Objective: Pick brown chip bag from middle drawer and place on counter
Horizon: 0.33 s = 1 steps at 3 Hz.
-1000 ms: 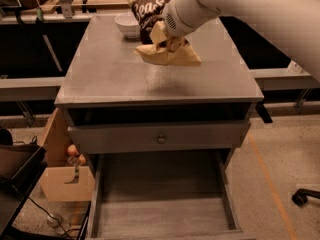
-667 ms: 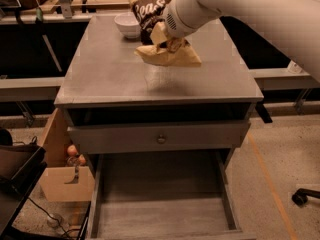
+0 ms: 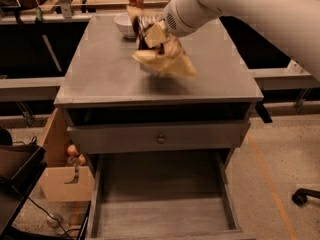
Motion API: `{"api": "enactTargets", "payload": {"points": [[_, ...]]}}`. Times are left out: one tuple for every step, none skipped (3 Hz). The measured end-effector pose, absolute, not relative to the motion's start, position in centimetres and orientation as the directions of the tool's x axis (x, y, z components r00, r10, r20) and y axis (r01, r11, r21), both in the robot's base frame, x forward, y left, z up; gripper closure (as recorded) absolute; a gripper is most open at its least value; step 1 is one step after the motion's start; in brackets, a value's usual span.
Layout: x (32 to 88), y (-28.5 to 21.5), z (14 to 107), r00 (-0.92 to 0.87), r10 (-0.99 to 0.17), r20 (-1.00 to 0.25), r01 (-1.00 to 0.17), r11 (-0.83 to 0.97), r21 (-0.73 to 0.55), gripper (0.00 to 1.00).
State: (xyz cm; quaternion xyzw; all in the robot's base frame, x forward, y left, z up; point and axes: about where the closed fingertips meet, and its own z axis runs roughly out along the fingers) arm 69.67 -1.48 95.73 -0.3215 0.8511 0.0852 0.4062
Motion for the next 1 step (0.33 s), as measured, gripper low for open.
{"api": "enactTargets", "payload": {"points": [[69.62, -1.34, 95.75, -0.462, -0.479, -0.746, -0.618, 0.777, -0.117, 0.00]]}}
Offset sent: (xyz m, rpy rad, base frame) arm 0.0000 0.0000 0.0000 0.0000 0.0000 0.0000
